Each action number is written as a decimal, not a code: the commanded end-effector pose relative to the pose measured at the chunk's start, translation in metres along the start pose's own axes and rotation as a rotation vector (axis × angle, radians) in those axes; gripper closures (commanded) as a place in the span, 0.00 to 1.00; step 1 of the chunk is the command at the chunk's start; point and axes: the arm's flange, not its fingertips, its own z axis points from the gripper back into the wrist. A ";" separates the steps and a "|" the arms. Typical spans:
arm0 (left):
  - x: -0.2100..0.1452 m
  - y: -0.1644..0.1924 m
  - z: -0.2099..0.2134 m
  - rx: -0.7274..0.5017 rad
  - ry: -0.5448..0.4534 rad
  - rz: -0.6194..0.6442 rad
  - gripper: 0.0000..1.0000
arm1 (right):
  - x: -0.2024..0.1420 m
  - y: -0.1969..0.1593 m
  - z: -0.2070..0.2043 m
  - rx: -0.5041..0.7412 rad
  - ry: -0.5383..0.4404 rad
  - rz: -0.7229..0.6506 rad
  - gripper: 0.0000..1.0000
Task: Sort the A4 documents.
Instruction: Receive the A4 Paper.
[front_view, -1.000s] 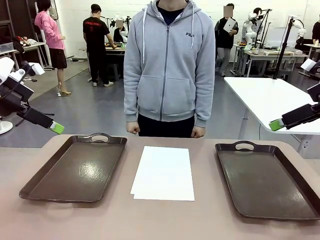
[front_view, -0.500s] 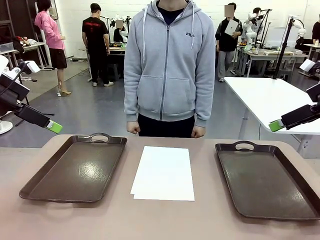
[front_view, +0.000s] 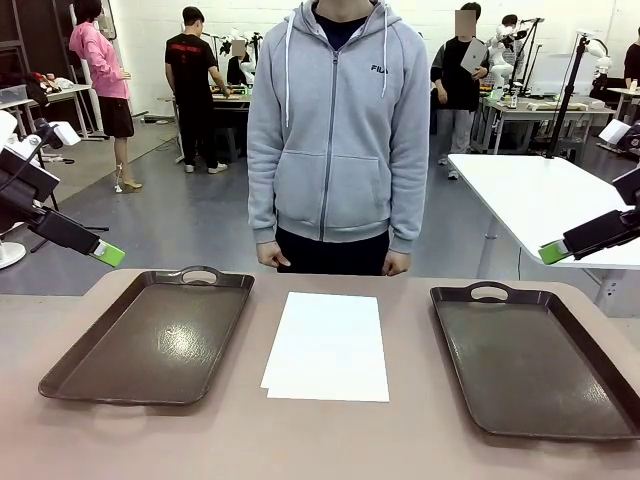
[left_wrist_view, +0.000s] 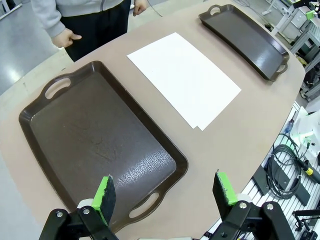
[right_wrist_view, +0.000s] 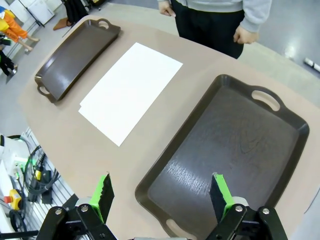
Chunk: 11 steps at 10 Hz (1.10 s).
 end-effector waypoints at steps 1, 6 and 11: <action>0.000 0.000 0.000 -0.004 -0.002 -0.001 0.00 | 0.000 0.000 -0.001 0.013 -0.005 -0.001 0.00; 0.000 0.000 0.000 -0.004 -0.002 -0.001 0.00 | 0.000 0.000 -0.001 0.013 -0.005 -0.001 0.00; 0.000 0.000 0.000 -0.004 -0.002 -0.001 0.00 | 0.000 0.000 -0.001 0.013 -0.005 -0.001 0.00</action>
